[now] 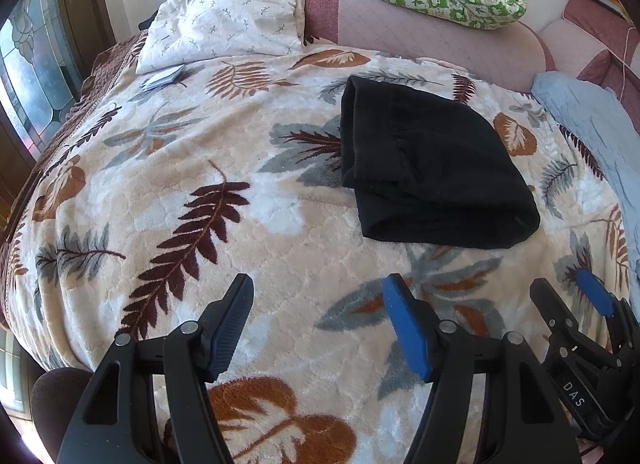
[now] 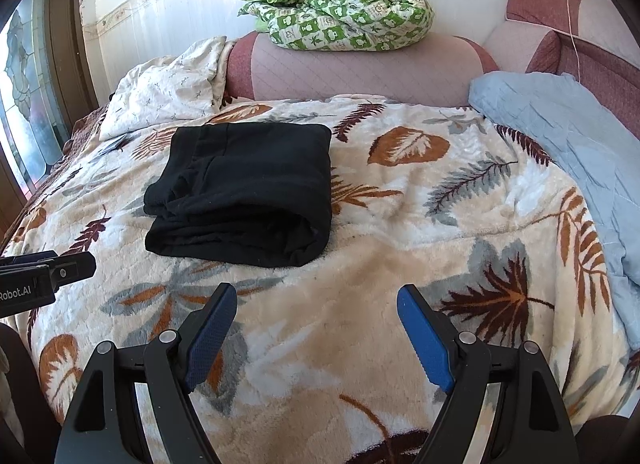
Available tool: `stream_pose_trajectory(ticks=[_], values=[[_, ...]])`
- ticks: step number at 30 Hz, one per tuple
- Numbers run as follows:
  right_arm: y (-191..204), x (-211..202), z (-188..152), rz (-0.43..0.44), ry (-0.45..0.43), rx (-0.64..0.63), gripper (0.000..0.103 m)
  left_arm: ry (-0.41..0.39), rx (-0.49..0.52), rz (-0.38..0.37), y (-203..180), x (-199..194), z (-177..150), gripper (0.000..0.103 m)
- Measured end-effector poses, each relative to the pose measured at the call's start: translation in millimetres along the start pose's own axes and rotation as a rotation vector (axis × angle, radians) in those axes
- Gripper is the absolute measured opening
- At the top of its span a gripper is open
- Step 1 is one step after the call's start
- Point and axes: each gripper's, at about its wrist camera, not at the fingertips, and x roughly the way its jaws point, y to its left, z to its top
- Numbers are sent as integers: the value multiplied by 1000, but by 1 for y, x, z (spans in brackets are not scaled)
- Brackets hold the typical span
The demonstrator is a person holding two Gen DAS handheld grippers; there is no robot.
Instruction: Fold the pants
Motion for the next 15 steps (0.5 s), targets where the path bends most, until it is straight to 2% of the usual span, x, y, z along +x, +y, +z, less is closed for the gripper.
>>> stream_pose_trajectory(ticks=[8, 13, 15], values=[[-6, -4, 2, -5, -13, 7, 86, -2, -17, -11, 5, 0, 6, 67], [-24, -8, 28, 0, -48, 21, 86, -5, -59, -27, 23, 2, 28, 67], [-32, -2, 42, 31, -45, 42, 87, -3, -73, -49, 25, 5, 36, 67]])
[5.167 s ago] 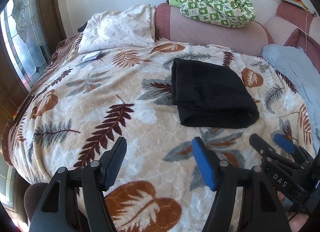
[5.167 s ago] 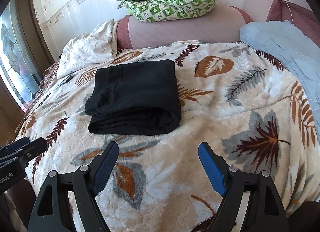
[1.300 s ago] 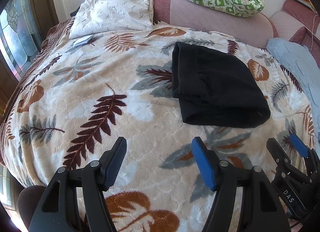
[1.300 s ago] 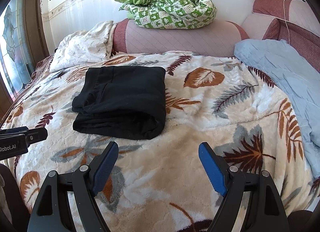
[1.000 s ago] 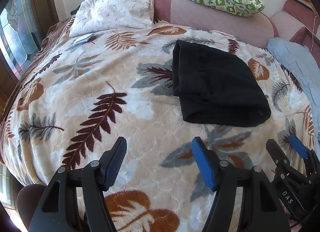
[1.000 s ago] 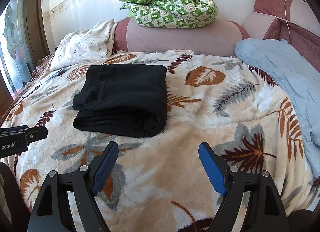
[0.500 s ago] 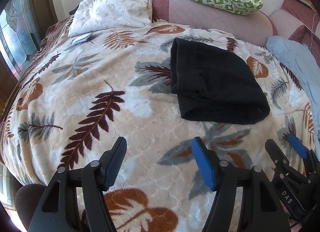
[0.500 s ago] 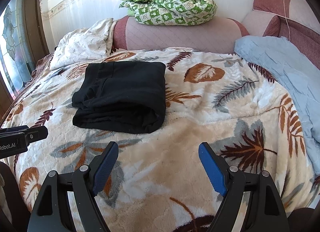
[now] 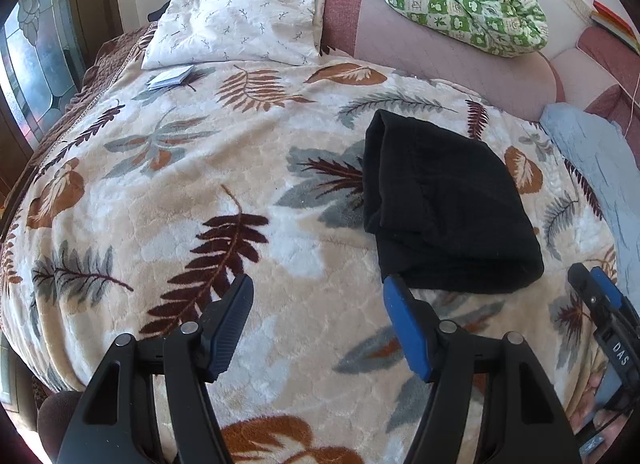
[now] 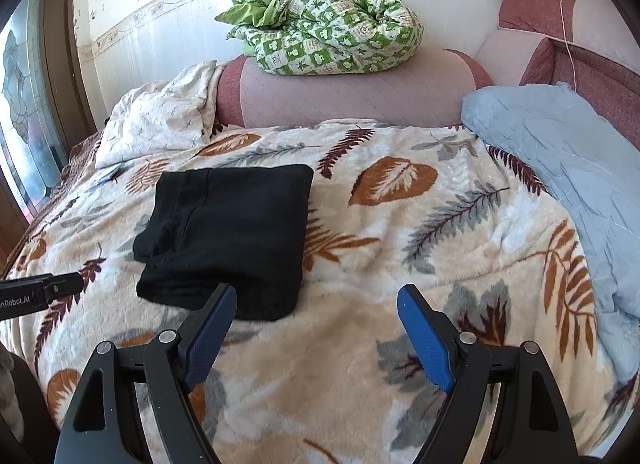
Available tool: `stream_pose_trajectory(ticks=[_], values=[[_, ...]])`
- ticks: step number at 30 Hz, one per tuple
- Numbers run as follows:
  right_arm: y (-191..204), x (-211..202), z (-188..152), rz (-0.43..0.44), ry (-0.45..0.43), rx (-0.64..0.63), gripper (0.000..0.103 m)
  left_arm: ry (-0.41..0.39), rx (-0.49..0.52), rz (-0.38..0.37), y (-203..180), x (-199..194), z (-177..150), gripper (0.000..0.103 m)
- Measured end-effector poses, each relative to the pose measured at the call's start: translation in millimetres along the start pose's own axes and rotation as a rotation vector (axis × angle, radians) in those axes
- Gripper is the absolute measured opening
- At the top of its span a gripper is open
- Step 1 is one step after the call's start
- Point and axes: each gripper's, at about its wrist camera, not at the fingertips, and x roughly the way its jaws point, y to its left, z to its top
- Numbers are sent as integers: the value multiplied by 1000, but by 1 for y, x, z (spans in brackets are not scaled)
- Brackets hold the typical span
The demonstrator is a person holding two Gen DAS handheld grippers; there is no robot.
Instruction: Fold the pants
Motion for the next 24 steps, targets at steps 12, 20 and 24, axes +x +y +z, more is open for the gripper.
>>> stream_pose_trajectory(ticks=[12, 20, 24], values=[[-53, 110, 53, 395, 196, 447, 88, 100, -15, -232, -33, 66, 33, 67], [-42, 147, 57, 410, 261, 415, 88, 126, -47, -261, -44, 97, 31, 75], [-39, 163, 59, 427, 287, 419, 88, 126, -74, -289, -40, 104, 31, 80]])
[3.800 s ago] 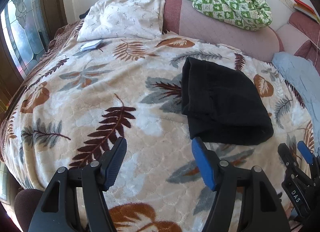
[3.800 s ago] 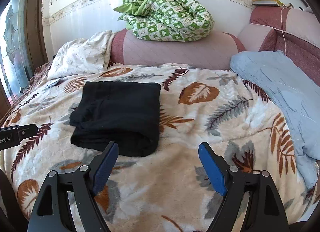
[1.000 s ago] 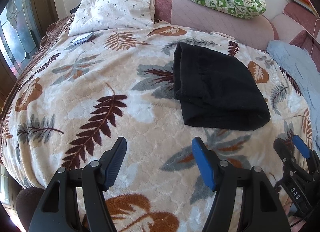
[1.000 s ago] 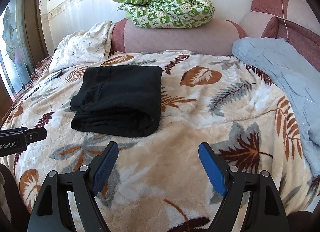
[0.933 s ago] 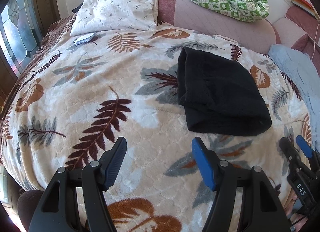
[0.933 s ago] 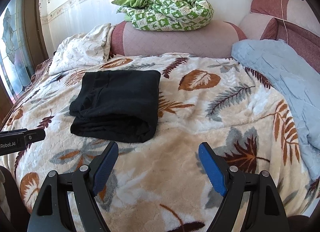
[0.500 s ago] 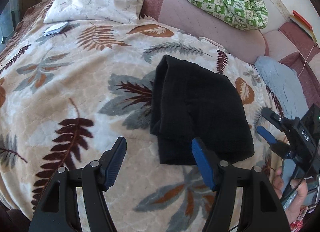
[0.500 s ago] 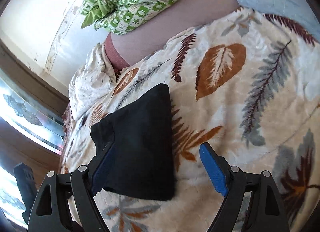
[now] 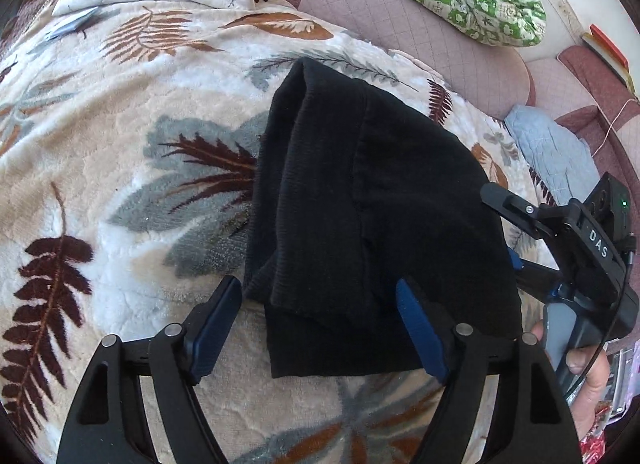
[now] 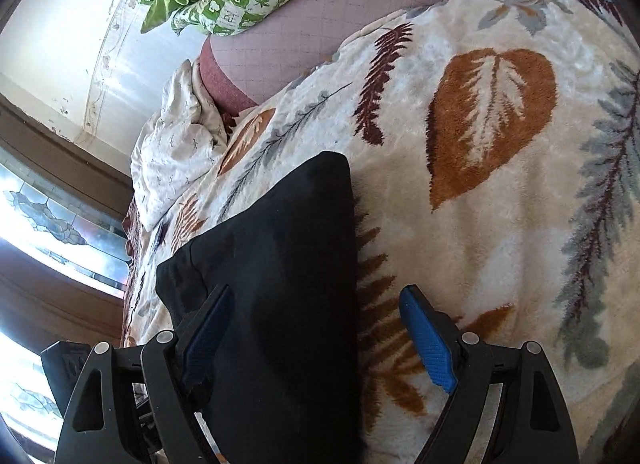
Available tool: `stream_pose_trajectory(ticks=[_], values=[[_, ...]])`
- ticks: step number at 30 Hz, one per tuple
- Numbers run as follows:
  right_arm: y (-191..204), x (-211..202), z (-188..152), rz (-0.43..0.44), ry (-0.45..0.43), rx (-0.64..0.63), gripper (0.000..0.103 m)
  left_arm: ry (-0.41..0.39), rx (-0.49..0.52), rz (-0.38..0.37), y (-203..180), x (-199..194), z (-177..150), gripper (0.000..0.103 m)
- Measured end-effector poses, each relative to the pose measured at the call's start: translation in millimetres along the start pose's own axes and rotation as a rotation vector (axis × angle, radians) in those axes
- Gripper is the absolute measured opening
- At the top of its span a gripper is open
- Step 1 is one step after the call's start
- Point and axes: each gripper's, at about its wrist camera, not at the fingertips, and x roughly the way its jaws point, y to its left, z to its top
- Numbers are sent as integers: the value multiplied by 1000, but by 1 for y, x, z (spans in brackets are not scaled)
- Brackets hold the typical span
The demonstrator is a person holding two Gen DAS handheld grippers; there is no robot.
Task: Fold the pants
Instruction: 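Grasp the edge of the folded sweatpants with both grippers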
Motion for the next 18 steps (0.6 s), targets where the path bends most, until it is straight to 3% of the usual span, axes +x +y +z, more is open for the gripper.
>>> stream_pose_trajectory(ticks=[11, 13, 14, 15, 18], values=[[0, 24, 11, 18, 37, 3, 90, -21, 10, -27, -5, 12, 8, 91], [2, 27, 12, 21, 50, -11, 88, -18, 14, -49, -7, 11, 9, 79], [3, 27, 12, 21, 57, -22, 86, -15, 16, -60, -8, 10, 10, 63], [6, 29, 12, 35, 72, -37, 69, -12, 20, -63, -10, 9, 10, 57], [19, 28, 8, 16, 86, -105, 50, -33, 32, -51, -13, 1, 10, 46]])
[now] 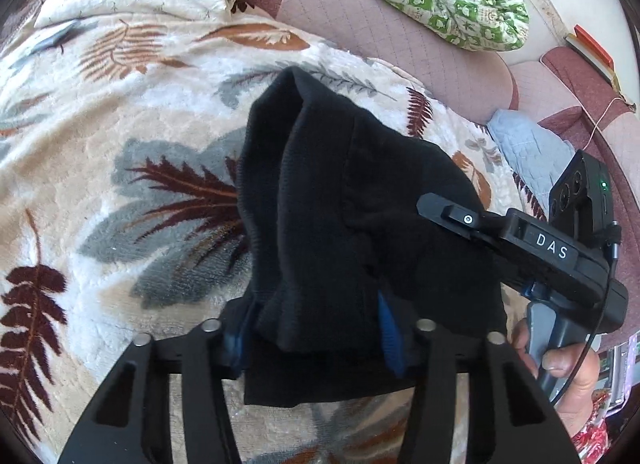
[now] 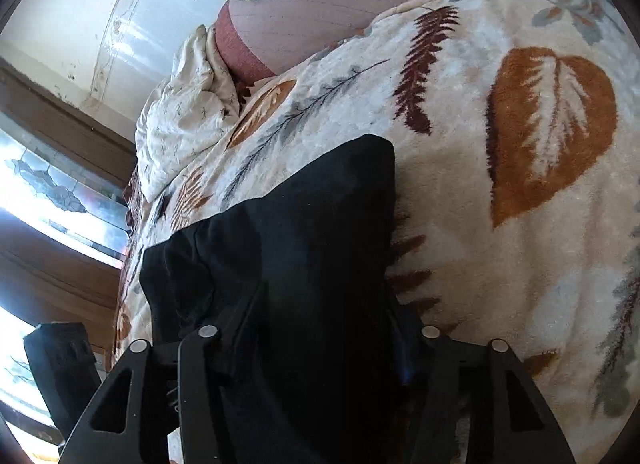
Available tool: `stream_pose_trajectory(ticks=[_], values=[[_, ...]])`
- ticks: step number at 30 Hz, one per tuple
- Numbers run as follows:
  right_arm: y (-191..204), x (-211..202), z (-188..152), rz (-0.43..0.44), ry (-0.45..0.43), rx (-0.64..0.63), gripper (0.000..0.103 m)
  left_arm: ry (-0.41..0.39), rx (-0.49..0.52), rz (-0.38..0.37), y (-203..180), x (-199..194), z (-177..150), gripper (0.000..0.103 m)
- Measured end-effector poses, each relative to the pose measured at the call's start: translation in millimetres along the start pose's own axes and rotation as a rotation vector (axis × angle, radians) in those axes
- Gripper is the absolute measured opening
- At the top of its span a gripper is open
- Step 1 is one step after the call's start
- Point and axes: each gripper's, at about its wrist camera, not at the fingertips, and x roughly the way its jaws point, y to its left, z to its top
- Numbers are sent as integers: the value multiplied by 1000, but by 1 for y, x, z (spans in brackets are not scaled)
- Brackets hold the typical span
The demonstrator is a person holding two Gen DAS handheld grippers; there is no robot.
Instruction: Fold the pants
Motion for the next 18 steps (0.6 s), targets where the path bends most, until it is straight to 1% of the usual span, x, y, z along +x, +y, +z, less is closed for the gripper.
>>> stream_pose_trajectory(ticks=[1, 2, 4, 10, 13, 16, 18], values=[[2, -2, 0, 3, -1, -7, 44, -7, -7, -10, 0, -4, 1, 46], [4, -5, 0, 10, -5, -7, 41, -14, -15, -22, 1, -8, 2, 45], [10, -13, 2, 39, -14, -10, 32, -30, -22, -31, 0, -17, 4, 45], [54, -30, 7, 108, -40, -82, 29, -91, -45, -45, 5, -52, 20, 41], [77, -33, 11, 140, -55, -114, 29, -117, -56, -30, 11, -61, 27, 40], [89, -30, 17, 141, -66, -125, 29, -119, -53, -12, 12, -59, 33, 40], [88, -25, 21, 123, -65, -117, 29, -124, -30, 11, 9, -54, 39, 37]])
